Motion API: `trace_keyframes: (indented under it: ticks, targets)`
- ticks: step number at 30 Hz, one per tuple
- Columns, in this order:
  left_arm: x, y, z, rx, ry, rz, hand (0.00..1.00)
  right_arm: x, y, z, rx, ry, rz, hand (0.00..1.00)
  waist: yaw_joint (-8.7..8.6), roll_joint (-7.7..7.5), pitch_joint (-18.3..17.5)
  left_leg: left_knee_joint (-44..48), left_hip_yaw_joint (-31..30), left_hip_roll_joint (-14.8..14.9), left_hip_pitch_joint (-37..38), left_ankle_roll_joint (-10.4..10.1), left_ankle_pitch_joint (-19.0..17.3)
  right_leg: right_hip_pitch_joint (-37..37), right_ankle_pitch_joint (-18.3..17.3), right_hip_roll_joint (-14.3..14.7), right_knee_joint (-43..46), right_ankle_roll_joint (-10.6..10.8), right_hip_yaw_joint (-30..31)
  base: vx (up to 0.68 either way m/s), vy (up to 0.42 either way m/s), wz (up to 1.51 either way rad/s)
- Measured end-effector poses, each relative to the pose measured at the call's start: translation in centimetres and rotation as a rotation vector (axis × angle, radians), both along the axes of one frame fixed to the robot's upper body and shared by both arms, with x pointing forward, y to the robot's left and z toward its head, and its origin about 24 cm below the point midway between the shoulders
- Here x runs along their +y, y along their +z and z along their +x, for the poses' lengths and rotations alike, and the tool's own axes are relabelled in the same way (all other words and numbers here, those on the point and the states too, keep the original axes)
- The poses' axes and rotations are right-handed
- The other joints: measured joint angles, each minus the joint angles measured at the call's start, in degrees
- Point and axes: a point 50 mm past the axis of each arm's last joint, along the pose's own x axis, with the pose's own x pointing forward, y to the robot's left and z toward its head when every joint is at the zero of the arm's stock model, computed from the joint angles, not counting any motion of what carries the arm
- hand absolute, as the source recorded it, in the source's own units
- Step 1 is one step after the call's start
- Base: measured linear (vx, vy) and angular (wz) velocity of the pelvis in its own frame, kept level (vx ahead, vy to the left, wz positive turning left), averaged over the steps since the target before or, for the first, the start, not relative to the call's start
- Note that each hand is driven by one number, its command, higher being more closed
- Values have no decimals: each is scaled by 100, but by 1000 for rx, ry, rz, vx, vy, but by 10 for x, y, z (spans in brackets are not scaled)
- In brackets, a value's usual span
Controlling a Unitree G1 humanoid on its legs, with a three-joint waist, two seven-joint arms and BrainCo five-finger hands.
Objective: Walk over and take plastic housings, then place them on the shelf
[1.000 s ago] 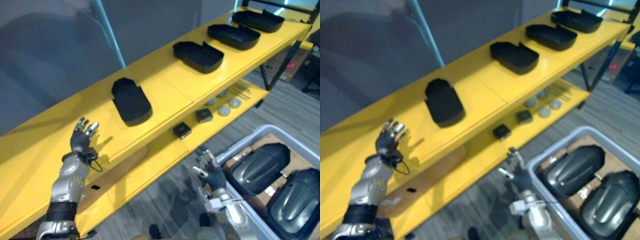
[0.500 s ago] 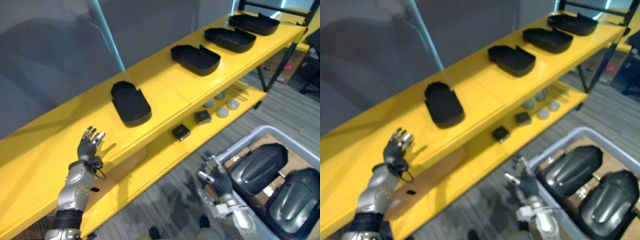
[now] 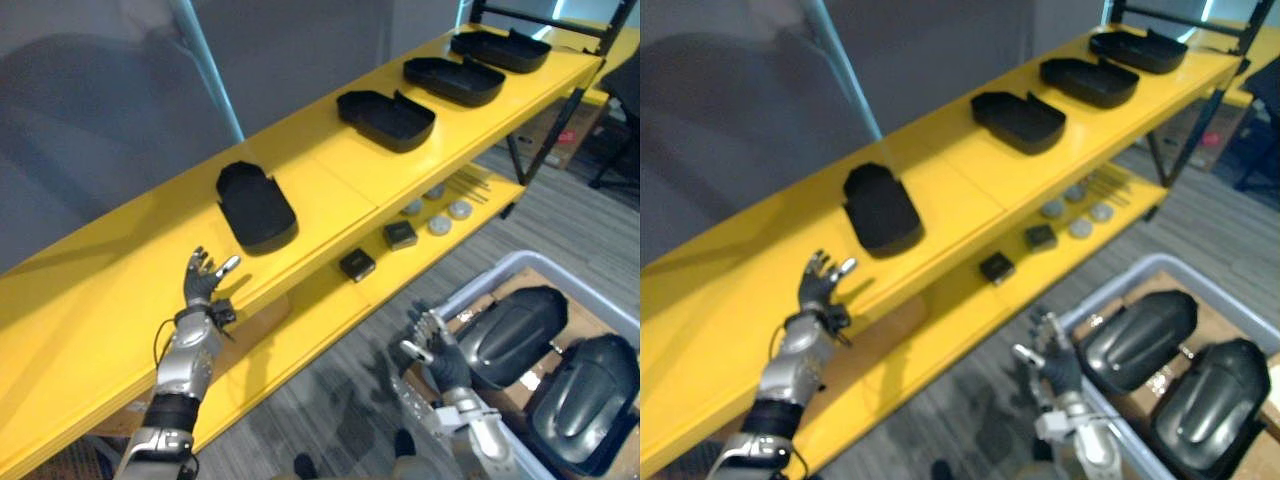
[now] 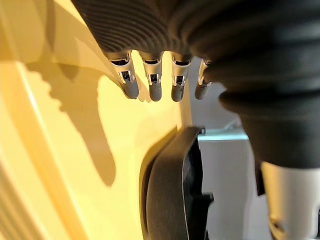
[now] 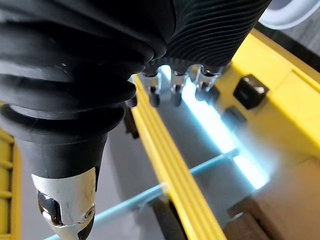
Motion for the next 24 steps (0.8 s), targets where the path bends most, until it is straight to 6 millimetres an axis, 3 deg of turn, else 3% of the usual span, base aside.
trace_keyframes:
  ticks: [4,24]
  targets:
    - [-6,6,6,-13,-19,34,0,1,5,1,-23,-1,5,0,-98,-55,28,-5,12,0,-3,-1,-1,-11,0,0,1,1,12,0,0,0]
    - [-33,29,28,-77,-116,49,0,4,5,1,-21,-23,34,0,-262,-259,162,-2,146,0,3,-2,-2,-108,3,8,87,-7,163,0,-4,-3]
